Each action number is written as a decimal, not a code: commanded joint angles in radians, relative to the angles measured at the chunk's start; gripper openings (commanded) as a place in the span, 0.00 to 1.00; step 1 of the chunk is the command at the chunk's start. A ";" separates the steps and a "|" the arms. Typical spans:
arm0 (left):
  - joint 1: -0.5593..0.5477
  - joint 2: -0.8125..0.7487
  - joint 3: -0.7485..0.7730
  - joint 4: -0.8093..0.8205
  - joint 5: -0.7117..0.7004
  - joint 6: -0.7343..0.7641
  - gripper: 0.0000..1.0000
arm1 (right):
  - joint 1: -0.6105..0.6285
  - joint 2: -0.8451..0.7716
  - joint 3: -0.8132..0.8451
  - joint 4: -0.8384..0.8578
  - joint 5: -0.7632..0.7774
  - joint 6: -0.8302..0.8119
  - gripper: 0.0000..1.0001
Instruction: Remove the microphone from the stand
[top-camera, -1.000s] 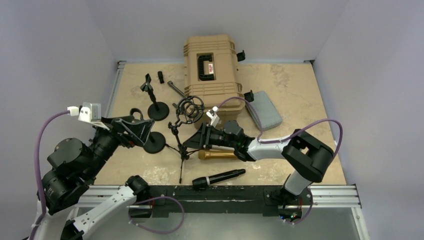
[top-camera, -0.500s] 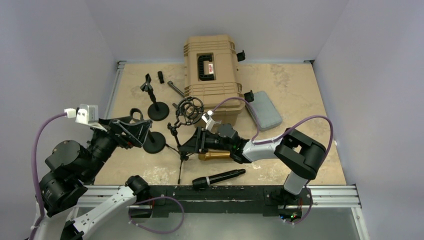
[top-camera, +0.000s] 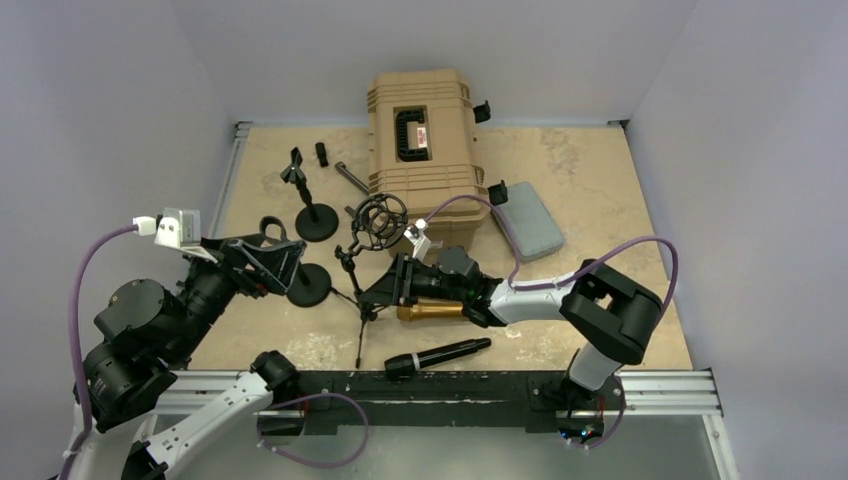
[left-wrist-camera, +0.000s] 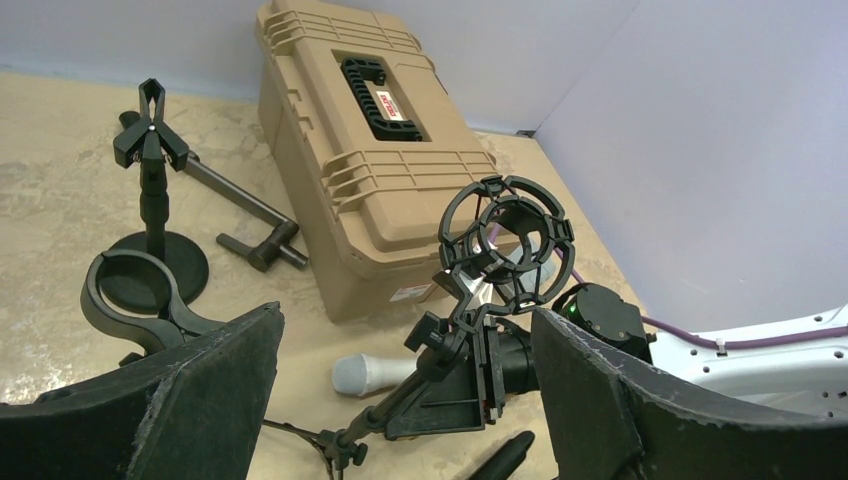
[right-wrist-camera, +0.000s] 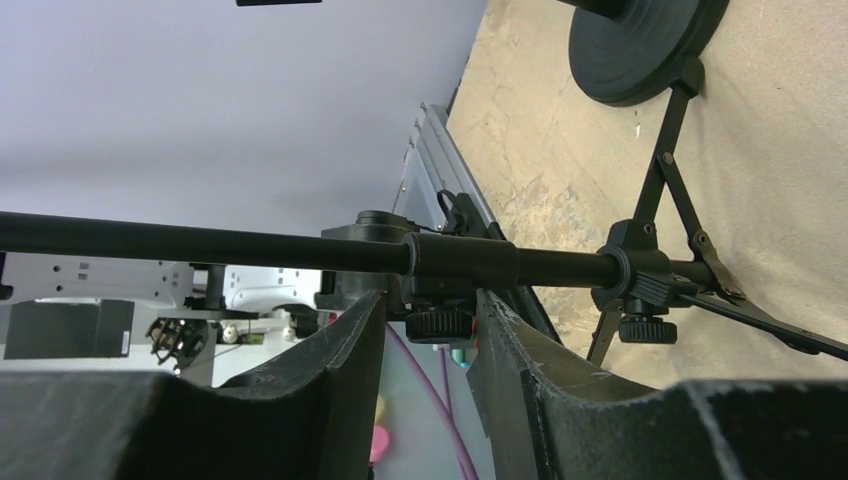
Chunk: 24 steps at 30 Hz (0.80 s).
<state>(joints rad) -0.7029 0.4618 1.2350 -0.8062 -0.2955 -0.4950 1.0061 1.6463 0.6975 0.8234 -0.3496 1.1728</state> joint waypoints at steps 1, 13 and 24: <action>-0.001 0.005 -0.004 0.003 -0.002 0.009 0.91 | 0.006 -0.013 0.011 0.019 0.005 -0.013 0.37; 0.000 0.018 -0.009 0.013 0.003 0.007 0.91 | 0.041 -0.083 0.123 -0.344 0.205 -0.287 0.08; 0.000 0.029 -0.006 0.018 0.001 0.012 0.91 | 0.149 -0.064 0.226 -0.563 0.601 -0.580 0.00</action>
<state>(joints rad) -0.7029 0.4744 1.2301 -0.8093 -0.2947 -0.4946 1.1580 1.5791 0.9253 0.3504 0.0639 0.7254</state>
